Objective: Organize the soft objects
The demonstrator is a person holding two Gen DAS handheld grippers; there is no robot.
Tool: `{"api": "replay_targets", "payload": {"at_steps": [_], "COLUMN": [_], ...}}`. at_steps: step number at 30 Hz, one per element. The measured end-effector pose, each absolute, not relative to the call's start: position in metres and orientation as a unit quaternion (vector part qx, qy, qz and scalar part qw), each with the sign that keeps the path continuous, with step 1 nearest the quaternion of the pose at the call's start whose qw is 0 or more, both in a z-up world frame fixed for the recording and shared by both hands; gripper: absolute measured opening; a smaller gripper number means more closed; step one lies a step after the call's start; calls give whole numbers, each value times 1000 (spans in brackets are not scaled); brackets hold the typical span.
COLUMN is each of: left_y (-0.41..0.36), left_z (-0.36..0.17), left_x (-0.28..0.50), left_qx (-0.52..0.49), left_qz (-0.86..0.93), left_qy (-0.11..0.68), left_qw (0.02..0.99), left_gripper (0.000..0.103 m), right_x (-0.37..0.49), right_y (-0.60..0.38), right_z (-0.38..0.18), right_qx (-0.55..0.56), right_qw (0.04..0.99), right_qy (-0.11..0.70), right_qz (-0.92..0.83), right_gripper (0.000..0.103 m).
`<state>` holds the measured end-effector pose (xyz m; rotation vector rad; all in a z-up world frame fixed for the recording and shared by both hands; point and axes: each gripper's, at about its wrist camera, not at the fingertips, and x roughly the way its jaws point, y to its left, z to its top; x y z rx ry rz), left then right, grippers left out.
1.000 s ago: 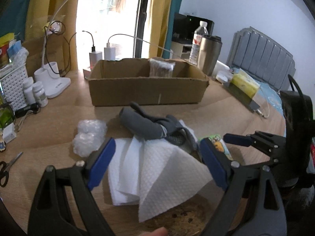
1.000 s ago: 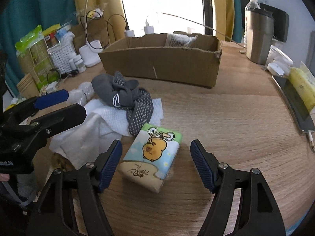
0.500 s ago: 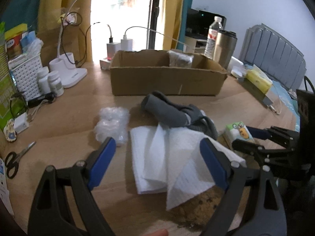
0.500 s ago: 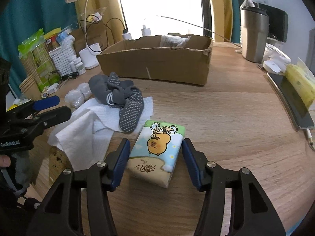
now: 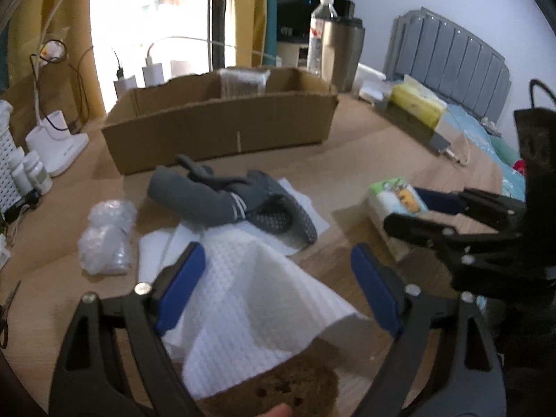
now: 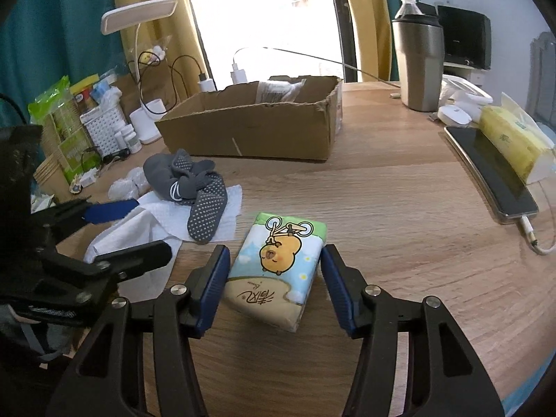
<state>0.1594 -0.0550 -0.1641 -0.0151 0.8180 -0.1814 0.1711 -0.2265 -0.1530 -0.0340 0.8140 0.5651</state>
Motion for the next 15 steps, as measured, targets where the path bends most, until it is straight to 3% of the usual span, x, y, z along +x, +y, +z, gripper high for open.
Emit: {"api": "replay_targets", "payload": {"at_steps": [8,11,15], "left_y": [-58,-60,-57], "left_z": [-171,-166,-154], "left_x": [160,156,149], "left_qx": [1,9,10], "left_qz": [-90,-95,-97], "left_qy": [419,413,396], "left_qw": [904,906,913], "left_gripper": [18,10,7], "right_x": [170,168,166], "right_y": [-235,-234,-233], "right_z": [-151,-149,-144], "right_qx": [-9,-10,-13], "right_qw": [883,884,887], "right_qy": [386,382,375], "right_qz": [268,269,270], "right_gripper": [58,58,58]}}
